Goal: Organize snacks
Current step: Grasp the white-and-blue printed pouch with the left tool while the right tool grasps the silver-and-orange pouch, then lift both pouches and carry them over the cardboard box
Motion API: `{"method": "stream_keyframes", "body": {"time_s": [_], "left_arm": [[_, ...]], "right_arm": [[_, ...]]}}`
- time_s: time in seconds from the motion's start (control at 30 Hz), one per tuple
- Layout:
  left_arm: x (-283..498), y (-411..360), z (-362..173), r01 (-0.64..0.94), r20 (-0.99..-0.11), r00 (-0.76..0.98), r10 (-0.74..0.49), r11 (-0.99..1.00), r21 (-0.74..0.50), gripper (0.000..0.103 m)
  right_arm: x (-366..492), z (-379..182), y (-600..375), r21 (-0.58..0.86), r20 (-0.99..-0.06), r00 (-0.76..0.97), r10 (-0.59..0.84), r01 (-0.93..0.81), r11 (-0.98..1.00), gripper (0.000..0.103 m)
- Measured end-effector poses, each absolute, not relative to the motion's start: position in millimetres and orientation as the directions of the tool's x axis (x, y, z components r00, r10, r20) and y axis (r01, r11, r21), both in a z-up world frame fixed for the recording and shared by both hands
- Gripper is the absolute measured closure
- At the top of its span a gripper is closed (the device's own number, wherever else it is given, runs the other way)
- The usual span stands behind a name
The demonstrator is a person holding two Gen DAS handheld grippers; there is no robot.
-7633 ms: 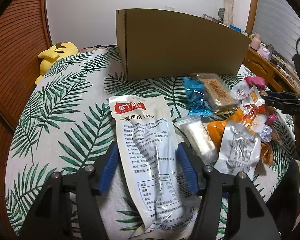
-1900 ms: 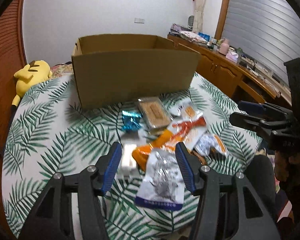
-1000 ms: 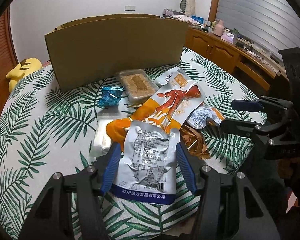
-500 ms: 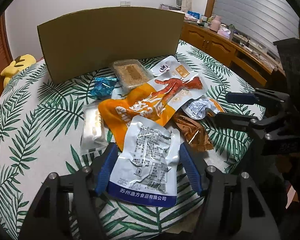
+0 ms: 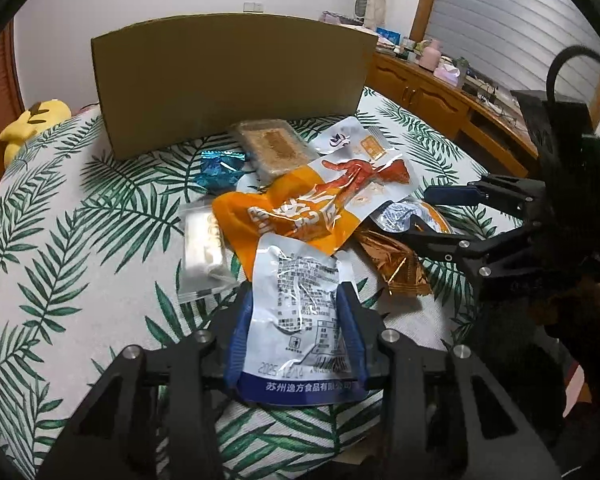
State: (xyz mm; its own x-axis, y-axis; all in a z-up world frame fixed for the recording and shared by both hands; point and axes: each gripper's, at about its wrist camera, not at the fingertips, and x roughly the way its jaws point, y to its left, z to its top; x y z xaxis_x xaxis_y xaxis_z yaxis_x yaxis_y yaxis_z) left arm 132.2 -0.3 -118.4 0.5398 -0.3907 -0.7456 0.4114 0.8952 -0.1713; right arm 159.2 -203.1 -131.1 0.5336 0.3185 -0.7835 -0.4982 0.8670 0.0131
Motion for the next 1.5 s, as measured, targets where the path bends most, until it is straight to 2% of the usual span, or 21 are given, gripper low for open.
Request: {"method": "stream_keyframes", "body": {"time_s": [0.1,0.2,0.27,0.3,0.33,0.4,0.57,0.63,1.5], "left_arm": [[131,-3,-118,0.411,-0.750,0.540,-0.382,0.897,-0.161,0.059],[132,-4,-118,0.414,-0.754,0.536,-0.380,0.897,-0.158,0.055],[131,-5,-119,0.418,-0.753,0.542,-0.374,0.897,-0.145,0.056],[131,-5,-119,0.421,-0.751,0.542,-0.378,0.895,-0.147,0.060],[130,-4,-119,0.419,-0.751,0.540,-0.379,0.895,-0.151,0.061],[129,-6,-118,0.420,-0.752,0.536,-0.383,0.894,-0.156,0.064],[122,-7,-114,0.423,-0.743,0.554,-0.375,0.896,-0.136,0.066],[121,-6,-114,0.418,-0.742,0.557,-0.374,0.898,-0.138,0.066],[112,-1,-69,0.389,-0.636,0.682,-0.361,0.916,-0.103,0.066]], "right_arm": [[159,-132,-200,-0.009,-0.783,0.542,0.304,-0.499,0.866,0.029],[160,-131,-200,0.000,-0.781,0.542,0.310,-0.497,0.868,0.039],[159,-130,-198,-0.006,-0.781,0.542,0.311,-0.504,0.864,0.044],[157,-128,-197,0.001,-0.780,0.535,0.325,-0.518,0.856,0.059],[154,-126,-195,0.005,-0.775,0.536,0.335,-0.524,0.851,0.065],[150,-126,-192,-0.025,-0.776,0.551,0.308,-0.515,0.857,0.066],[146,-121,-200,0.006,-0.757,0.567,0.325,-0.490,0.871,0.068],[143,-115,-205,0.026,-0.742,0.578,0.339,-0.481,0.876,0.075],[120,-85,-233,0.105,-0.670,0.636,0.382,-0.428,0.898,0.077]]}}
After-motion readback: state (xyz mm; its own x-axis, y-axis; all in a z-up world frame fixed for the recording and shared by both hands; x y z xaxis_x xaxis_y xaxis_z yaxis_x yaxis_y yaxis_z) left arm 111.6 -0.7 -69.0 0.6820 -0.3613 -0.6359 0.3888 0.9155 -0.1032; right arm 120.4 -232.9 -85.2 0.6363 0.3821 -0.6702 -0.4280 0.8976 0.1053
